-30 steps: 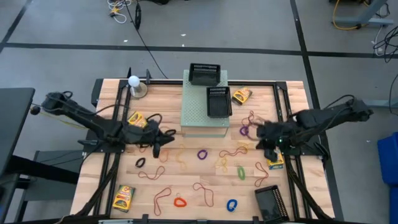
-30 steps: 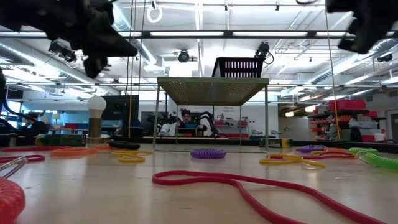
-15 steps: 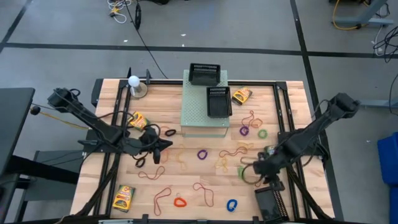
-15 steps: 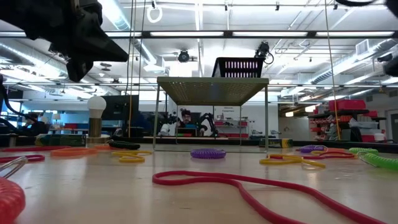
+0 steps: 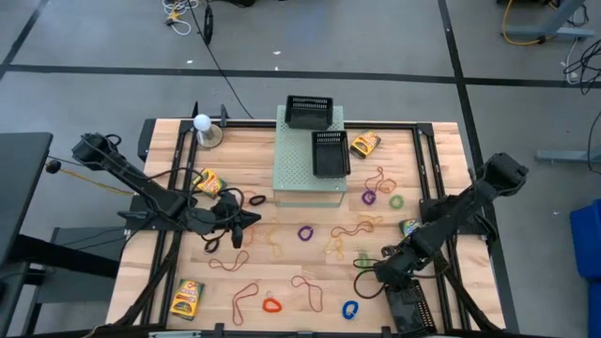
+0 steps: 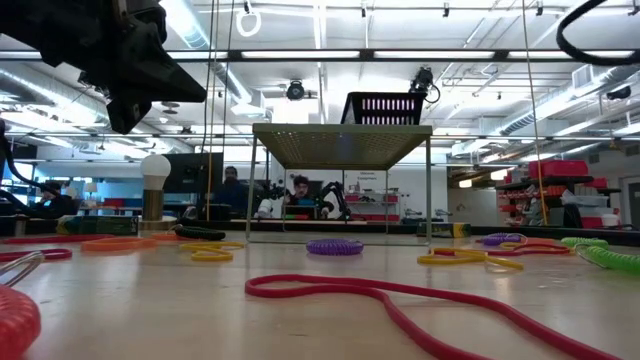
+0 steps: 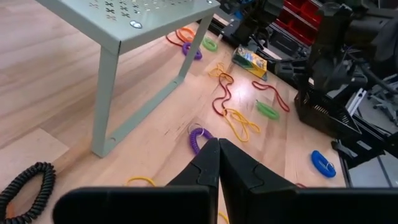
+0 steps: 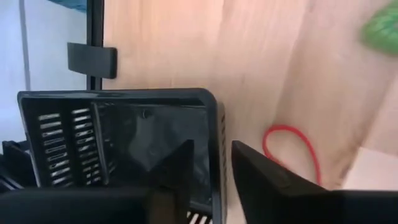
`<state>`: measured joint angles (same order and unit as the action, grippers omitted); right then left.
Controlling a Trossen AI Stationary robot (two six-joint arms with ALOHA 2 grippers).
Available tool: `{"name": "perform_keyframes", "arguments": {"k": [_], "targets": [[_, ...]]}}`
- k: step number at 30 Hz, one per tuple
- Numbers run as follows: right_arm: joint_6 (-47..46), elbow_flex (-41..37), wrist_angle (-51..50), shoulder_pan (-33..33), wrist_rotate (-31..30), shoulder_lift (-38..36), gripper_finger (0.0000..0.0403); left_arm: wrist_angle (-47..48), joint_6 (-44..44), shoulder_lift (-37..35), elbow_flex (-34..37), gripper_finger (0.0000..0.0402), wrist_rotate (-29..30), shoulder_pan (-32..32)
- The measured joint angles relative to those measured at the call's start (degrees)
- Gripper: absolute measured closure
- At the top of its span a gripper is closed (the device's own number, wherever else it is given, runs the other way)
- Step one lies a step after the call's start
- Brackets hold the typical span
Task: Pick & Place Office Desk Supplies
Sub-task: Put the black bin on the shelf
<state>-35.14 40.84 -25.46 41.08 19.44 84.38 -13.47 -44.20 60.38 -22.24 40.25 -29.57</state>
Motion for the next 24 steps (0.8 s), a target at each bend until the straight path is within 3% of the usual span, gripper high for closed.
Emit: {"name": "perform_keyframes", "arguments": {"k": [6,11,15,20,24], "targets": [[-3.4,0.1,0.0,-0.1,0.8,-1.6,0.0389,0.3,0.7,-0.7,0.0,0.0393,-0.5,-0.1],[-12.7,3.7,-0.7,-1.7,0.6,-5.7,0.0385,5.7,0.0,-4.6,0.0,0.0397,0.7,-0.1],[-23.1,8.6,-0.8,-4.7,-7.5,-7.6,0.0394,8.9,3.1,-9.5,0.0,0.0396,1.1,-0.1],[-38.5,13.9,-0.7,-10.9,-22.6,-5.6,0.0390,9.6,7.5,-14.7,0.0,0.0396,1.7,0.6],[-37.9,20.3,0.6,-16.5,-26.5,1.8,0.0394,9.5,12.2,-18.7,0.0,0.0396,1.3,1.6]]}}
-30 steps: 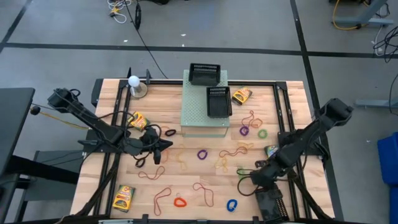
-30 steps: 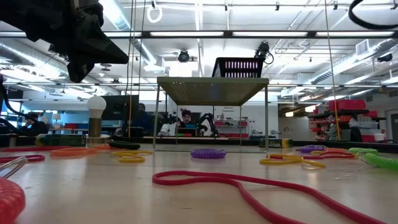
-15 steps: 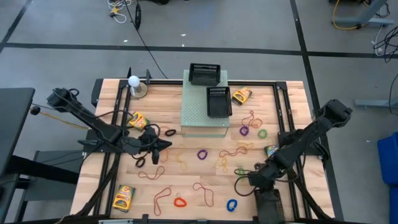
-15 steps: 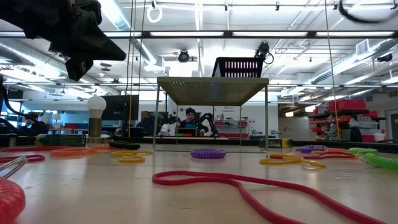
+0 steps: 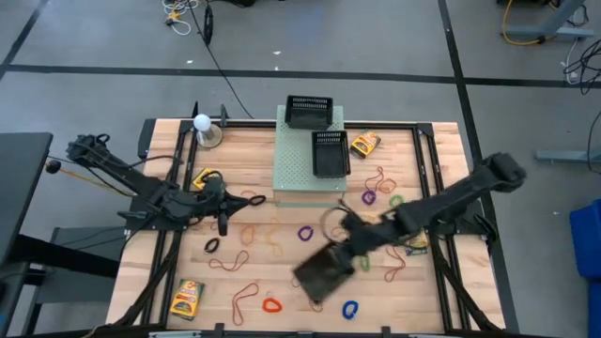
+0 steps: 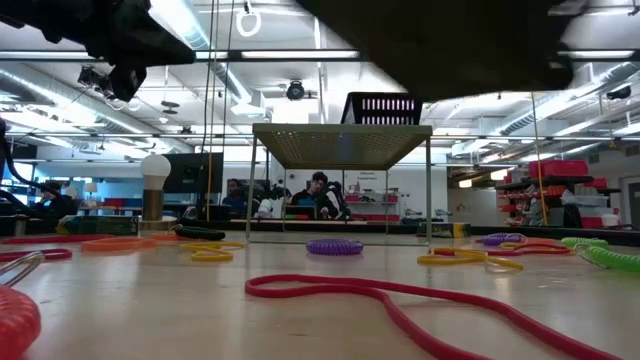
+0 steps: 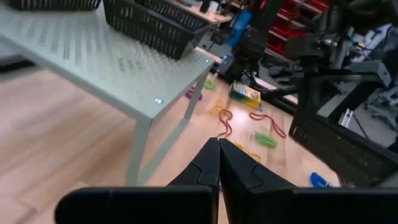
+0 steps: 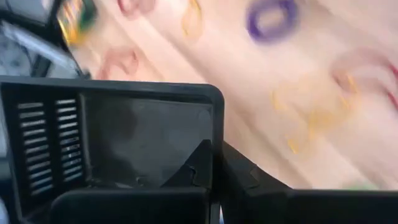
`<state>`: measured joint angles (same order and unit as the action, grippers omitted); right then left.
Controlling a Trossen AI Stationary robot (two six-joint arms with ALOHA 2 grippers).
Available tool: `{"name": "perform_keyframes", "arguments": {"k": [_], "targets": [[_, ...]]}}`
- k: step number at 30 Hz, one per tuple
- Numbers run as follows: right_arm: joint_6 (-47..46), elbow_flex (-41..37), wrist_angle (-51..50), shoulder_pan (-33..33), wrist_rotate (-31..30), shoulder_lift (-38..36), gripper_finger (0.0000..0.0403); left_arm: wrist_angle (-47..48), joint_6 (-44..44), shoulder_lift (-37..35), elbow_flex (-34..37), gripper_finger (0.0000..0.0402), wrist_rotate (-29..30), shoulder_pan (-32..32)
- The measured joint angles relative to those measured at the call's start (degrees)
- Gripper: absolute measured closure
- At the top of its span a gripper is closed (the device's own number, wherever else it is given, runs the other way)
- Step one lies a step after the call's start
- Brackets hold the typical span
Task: Pick & Place Office Desk Supplies
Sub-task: Put the black bin on the shelf
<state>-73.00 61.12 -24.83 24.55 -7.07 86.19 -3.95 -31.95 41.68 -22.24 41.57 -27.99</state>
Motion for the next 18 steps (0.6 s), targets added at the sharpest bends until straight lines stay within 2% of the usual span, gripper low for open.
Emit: {"name": "perform_keyframes", "arguments": {"k": [4,9,13,18], "targets": [[7.3,9.8,-0.5,-4.7,2.8,11.2,0.0391,1.4,3.8,-3.2,0.0,0.0396,-1.5,0.4],[12.4,20.7,-0.4,-9.7,3.5,22.2,0.0392,6.3,4.4,-7.2,0.0,0.0396,-1.8,0.3],[16.0,26.4,-0.8,-12.5,3.6,29.0,0.0391,10.5,4.4,-9.6,0.0,0.0396,-1.8,0.2],[18.0,29.3,-0.7,-14.1,4.3,33.2,0.0390,13.5,4.4,-10.6,0.0,0.0396,-1.8,0.2]]}}
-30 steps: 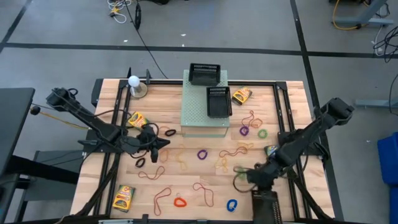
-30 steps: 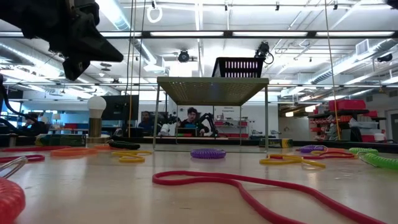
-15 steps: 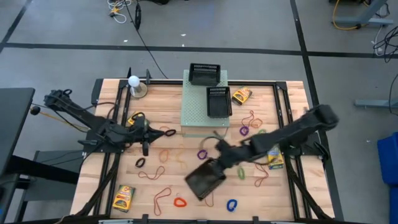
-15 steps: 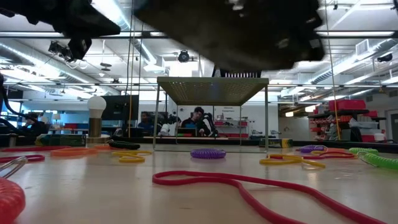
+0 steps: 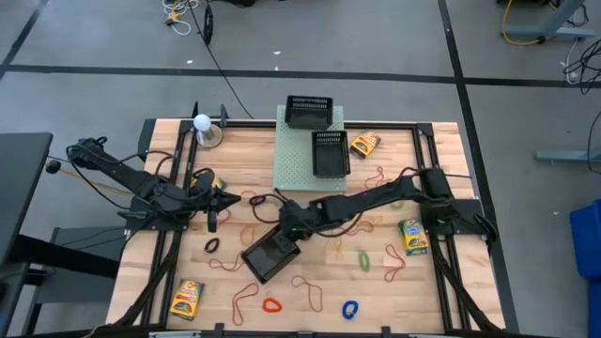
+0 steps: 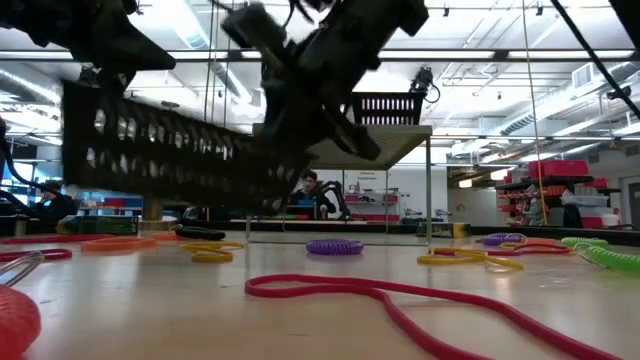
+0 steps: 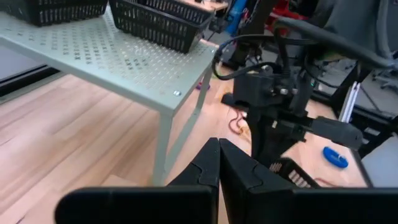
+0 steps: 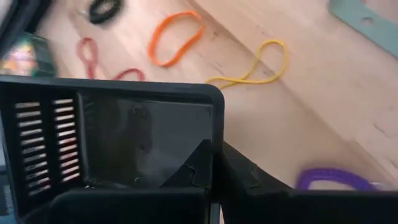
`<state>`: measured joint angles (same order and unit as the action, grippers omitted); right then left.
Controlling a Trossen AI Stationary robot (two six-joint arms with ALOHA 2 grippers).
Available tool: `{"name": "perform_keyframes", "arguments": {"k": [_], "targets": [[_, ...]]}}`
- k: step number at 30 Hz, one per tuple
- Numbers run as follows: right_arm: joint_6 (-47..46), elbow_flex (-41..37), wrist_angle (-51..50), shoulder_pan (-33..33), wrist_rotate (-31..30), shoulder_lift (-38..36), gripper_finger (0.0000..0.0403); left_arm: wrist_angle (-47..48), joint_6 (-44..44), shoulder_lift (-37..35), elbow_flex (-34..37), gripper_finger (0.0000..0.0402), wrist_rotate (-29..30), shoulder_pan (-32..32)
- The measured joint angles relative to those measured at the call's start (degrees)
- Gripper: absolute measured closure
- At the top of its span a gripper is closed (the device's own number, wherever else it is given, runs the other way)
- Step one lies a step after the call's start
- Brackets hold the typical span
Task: Pick & Place Office Desk Supplies
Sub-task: Put the black bin on the shelf
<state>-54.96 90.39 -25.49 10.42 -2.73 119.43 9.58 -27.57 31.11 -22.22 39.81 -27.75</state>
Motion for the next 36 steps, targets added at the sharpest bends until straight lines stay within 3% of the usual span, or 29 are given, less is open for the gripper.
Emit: {"name": "perform_keyframes", "arguments": {"k": [5,16,20,25,30,33,36], "targets": [[1.9,0.1,-0.5,-0.4,0.1,0.4,0.0376,0.0,0.0,0.1,0.0,0.0396,-1.0,0.0],[3.2,0.1,-0.1,-0.4,0.2,0.2,0.0297,-0.8,-0.2,1.9,0.0,0.0386,-2.6,0.1],[3.4,0.1,-0.9,-0.4,0.7,-2.0,0.0282,-1.0,-1.6,3.4,0.0,0.0383,-6.0,0.1],[7.0,0.1,-7.5,1.6,-0.9,-9.6,0.0313,-1.0,-5.3,5.6,0.0,0.0396,-10.3,0.1],[7.8,-1.1,-21.5,7.1,-12.5,-19.0,0.0390,-0.5,-10.8,8.9,-0.5,0.0397,-13.2,0.1],[5.6,-7.7,-24.3,9.6,-17.2,-25.8,0.0392,0.8,-14.1,12.7,-2.8,0.0397,-15.8,0.1],[4.0,-18.0,-21.3,11.0,-18.1,-34.4,0.0393,3.3,-19.3,18.4,-6.8,0.0397,-16.2,0.1]]}}
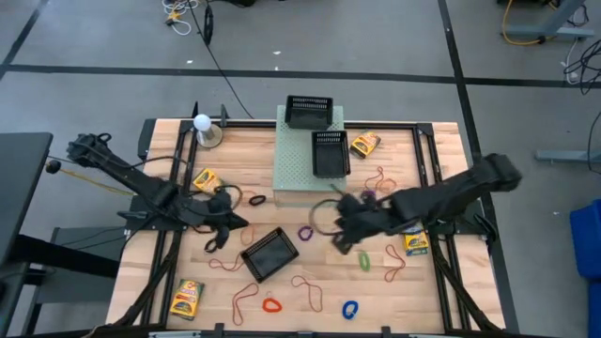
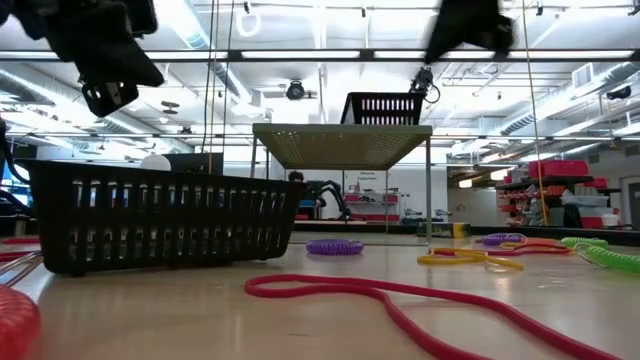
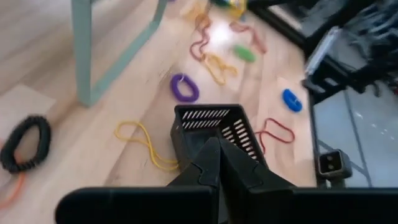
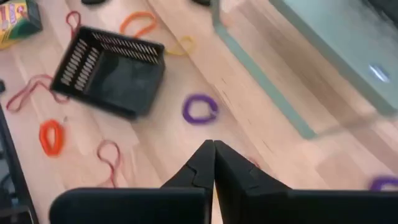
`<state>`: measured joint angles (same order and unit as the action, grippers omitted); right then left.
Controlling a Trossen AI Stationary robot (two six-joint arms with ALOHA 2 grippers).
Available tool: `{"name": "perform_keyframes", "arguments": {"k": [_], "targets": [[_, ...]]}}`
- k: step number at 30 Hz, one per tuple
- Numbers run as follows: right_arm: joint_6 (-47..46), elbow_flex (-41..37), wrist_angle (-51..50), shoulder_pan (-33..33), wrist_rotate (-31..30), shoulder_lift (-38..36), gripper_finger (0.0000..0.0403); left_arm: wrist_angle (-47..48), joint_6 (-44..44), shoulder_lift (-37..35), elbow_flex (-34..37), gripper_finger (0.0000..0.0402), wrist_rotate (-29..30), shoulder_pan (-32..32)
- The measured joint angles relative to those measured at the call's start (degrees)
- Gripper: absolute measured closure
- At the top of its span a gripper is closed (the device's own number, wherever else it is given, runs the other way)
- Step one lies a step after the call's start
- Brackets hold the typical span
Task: Pick & Place Office Desk Supplies
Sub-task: Put the black bin on the shelf
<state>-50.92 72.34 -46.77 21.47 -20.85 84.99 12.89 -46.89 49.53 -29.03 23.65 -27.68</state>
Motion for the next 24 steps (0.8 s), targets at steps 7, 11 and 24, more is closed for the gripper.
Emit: {"name": "perform_keyframes", "arguments": {"k": [7,11,24], "targets": [[0.5,-22.6,14.0,1.2,0.9,-20.1,0.0395,13.6,-13.8,18.7,-13.4,0.0382,-1.2,0.1],[3.5,-29.1,17.1,2.3,-0.2,-28.5,0.0399,20.7,-18.9,27.4,-20.9,0.0349,-4.1,1.6],[13.9,-32.7,18.2,2.6,-1.8,-36.4,0.0397,21.2,-15.6,39.1,-26.0,0.0258,-18.1,11.3]]}}
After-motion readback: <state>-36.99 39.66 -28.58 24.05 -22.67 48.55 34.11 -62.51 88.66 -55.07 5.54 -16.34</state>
